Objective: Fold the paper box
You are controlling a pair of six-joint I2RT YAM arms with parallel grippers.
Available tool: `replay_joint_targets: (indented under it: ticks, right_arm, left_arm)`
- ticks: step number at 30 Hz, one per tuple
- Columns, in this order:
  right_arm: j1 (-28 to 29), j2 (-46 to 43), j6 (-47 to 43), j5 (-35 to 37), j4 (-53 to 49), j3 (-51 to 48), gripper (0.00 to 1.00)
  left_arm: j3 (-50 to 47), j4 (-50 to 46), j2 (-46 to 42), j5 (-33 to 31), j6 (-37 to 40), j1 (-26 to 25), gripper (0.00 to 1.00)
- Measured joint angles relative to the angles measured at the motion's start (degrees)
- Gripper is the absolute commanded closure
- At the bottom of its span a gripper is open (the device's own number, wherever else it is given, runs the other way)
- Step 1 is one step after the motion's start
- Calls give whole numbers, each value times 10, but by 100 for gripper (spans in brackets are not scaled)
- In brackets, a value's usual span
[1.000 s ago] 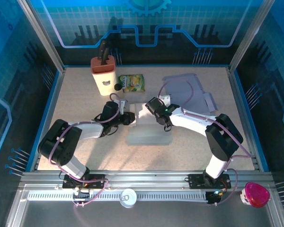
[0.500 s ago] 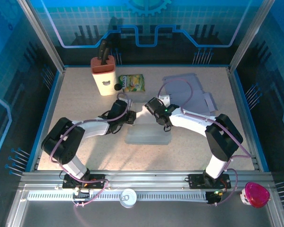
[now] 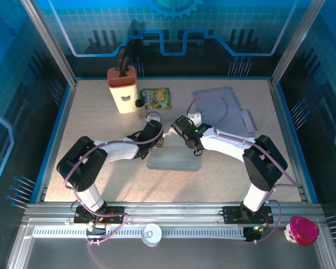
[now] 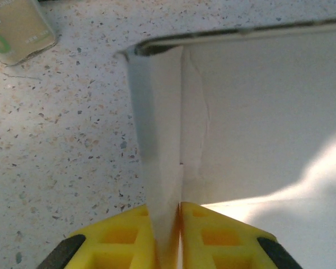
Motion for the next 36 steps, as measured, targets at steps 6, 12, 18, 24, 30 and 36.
replay_joint_targets:
  ticks: [6,12,18,24,30,36]
  right_arm:
    - [3,0,0,0,0,0,100]
    - [3,0,1,-3,0,1,100]
    - [7,3,8,-7,1,2,100]
    - [6,10,12,-13,5,7,100]
    - [6,10,12,-16,12,10,100]
    - [5,10,12,-20,12,10,100]
  left_arm:
    - [6,0,14,-13,0,-3,91]
    - [16,-18,16,-28,-14,-5,100]
    - [49,-78,31,-83,-56,-21,100]
    - [82,-136,54,-152,-127,-43,100]
    - [92,-160,62,-184,-166,-53,100]
    - [93,-161,62,-186,-164,-54,100]
